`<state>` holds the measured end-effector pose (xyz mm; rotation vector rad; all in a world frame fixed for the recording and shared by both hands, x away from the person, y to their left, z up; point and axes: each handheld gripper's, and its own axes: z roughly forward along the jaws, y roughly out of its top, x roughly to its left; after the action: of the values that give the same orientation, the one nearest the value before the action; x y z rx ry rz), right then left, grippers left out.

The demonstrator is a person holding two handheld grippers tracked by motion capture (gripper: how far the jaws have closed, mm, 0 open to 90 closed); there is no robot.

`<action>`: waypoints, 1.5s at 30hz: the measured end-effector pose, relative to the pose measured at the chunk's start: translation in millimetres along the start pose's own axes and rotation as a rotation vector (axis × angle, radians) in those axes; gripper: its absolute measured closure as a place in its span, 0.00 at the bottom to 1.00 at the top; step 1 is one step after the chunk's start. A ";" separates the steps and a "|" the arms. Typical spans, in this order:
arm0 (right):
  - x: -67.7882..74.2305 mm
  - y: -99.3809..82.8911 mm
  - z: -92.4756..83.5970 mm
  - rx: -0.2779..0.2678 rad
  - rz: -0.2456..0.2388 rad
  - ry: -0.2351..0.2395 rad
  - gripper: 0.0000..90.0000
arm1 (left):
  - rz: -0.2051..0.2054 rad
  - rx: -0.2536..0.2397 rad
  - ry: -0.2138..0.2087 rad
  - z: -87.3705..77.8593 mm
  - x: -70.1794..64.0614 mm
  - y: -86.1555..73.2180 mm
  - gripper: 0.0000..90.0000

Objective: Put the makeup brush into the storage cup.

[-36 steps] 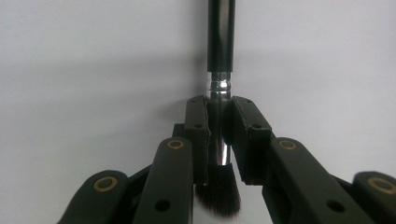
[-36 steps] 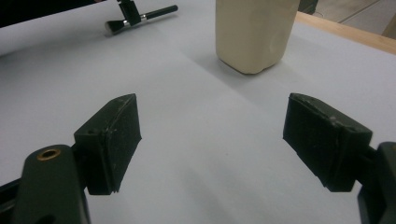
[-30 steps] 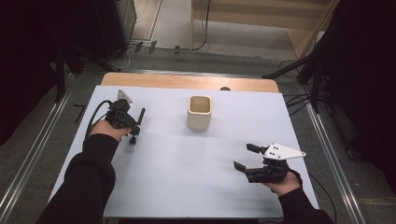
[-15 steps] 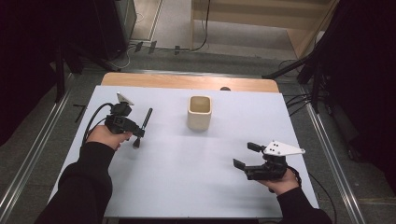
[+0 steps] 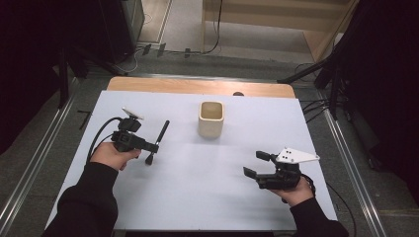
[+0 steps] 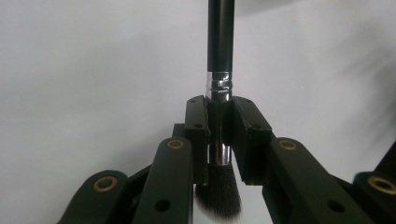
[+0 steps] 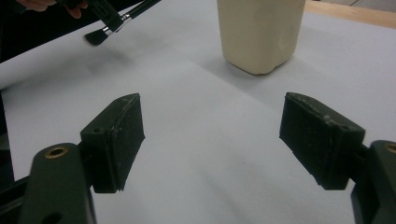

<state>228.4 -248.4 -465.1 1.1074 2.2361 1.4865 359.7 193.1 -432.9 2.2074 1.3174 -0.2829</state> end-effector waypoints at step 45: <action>17.0 16.8 23.1 0.116 -0.131 0.144 0.24 | 0.345 0.208 -0.054 26.4 -73.0 -6.8 0.86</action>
<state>237.5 -217.3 -457.5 0.8895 2.4683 1.4416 320.1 126.5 -424.9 2.5327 0.8897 -0.3565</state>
